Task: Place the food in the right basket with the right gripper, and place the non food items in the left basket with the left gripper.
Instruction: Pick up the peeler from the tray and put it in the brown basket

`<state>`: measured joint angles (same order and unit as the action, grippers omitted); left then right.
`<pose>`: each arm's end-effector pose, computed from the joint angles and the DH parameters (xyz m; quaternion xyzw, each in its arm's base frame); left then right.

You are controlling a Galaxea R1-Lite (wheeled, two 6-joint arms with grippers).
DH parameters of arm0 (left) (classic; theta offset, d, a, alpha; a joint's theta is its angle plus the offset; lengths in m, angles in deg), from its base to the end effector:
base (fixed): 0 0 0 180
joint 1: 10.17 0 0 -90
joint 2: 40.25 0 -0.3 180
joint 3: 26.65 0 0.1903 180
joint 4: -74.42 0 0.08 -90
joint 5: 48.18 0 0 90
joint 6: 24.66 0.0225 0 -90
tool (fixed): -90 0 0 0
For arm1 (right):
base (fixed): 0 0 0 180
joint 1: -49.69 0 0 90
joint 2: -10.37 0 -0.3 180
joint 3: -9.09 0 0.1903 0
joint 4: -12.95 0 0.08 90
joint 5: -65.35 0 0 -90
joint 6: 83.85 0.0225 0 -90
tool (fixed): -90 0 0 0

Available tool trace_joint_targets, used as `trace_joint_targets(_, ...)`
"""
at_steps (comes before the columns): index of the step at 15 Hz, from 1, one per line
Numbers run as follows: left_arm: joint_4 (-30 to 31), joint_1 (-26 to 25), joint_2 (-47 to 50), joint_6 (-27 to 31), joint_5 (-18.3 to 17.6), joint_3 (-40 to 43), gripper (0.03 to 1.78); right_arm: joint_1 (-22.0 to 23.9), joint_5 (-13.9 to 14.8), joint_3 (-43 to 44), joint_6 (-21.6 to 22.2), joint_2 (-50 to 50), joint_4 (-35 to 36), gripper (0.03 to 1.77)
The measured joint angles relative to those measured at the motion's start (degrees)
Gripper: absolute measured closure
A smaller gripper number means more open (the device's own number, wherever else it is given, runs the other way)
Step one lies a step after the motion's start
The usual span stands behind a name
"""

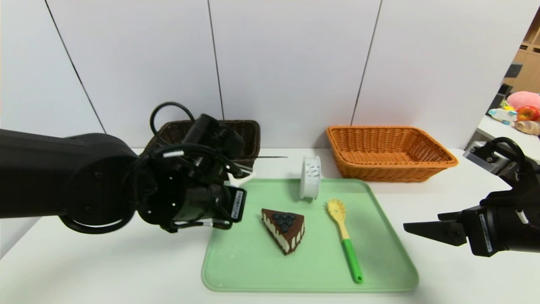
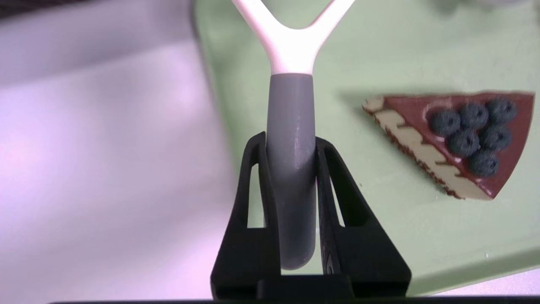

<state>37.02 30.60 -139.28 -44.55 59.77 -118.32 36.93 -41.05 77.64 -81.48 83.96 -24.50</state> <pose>0.2377 -0.1958 0.2005 0.0273 0.3584 -0.1229 0.9250 0.1739 0.0459 0.2024 0.0302 0.3669 0.2271 0.9016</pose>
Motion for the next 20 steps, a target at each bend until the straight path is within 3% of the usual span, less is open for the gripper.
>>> trace_joint_targets(3, -1.84, -4.44, 3.32, 6.18, -0.39, -5.34, 1.52, 0.01, -0.02, 0.00, -0.02, -0.13, 0.00, 0.10)
trace_joint_targets(6, -4.35, -10.31, 3.61, 14.41, -4.45, -12.87, 1.52, -0.05, 0.00, -0.09, -0.09, -0.37, 0.00, 0.10)
trace_joint_targets(8, -4.73, -13.68, 1.85, 19.94, -6.97, -18.30, 1.52, -0.05, 0.04, -0.09, -0.05, -0.52, 0.05, 0.10)
trace_joint_targets(14, -4.49, -19.87, -6.72, 36.16, -8.35, -27.78, 1.52, 0.01, 0.09, -0.54, 0.00, -0.59, 0.11, 0.10)
trace_joint_targets(18, -4.55, -24.15, -10.63, 47.75, -16.74, -29.38, 1.52, 0.10, 0.15, -1.46, 0.00, -0.48, 0.11, 0.10)
trace_joint_targets(20, -4.38, -25.42, -12.40, 53.16, -18.52, -29.71, 1.52, 0.15, 0.15, -1.80, 0.00, -0.48, 0.11, 0.10)
